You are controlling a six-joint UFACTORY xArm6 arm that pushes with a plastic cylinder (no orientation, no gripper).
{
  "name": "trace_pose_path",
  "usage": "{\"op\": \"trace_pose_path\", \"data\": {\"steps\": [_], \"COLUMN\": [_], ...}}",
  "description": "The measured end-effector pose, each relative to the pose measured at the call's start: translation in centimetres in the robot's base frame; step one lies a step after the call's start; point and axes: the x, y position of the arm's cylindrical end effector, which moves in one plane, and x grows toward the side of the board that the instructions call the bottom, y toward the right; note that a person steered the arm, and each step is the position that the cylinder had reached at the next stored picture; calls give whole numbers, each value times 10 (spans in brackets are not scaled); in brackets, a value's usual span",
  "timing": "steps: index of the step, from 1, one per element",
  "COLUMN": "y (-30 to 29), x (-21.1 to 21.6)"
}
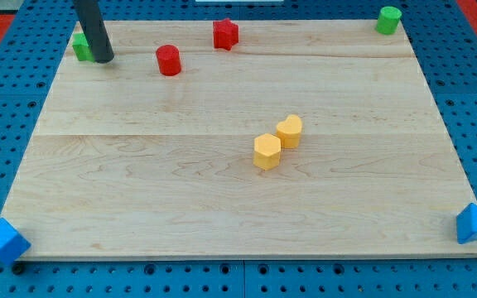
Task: Push the green star slightly left
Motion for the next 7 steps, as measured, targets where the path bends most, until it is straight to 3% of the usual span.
{"op": "trace_pose_path", "data": {"steps": [1, 3, 4, 6, 7], "y": [0, 0, -1, -7, -18], "x": [0, 52, 54, -26, -32]}}
